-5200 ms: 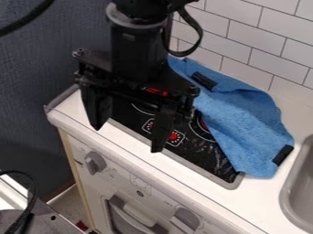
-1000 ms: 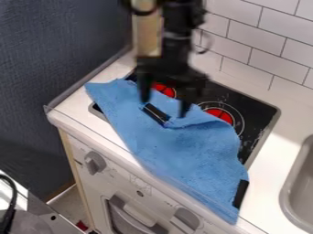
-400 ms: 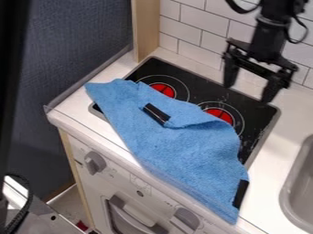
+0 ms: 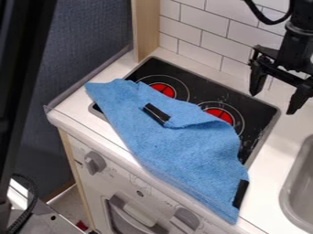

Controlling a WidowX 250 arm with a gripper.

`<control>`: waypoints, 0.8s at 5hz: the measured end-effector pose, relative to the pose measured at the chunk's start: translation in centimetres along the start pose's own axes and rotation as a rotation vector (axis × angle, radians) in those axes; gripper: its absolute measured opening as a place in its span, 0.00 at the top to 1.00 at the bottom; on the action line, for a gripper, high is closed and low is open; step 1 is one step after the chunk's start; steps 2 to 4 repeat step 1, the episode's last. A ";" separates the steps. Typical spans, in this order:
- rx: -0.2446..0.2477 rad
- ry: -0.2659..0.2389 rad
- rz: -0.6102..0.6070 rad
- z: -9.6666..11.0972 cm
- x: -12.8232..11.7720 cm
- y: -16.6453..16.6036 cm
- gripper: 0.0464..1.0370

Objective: Move the cloth from top to bottom

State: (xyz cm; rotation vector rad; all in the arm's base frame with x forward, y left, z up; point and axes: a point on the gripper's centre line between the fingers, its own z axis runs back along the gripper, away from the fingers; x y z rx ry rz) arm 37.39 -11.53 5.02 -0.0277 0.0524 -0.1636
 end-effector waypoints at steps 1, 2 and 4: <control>-0.016 -0.007 0.017 0.1 0.3 1.8 0.04; -0.016 -0.007 0.017 0.1 0.3 1.8 0.04; -0.016 -0.007 0.017 0.1 0.3 1.8 0.04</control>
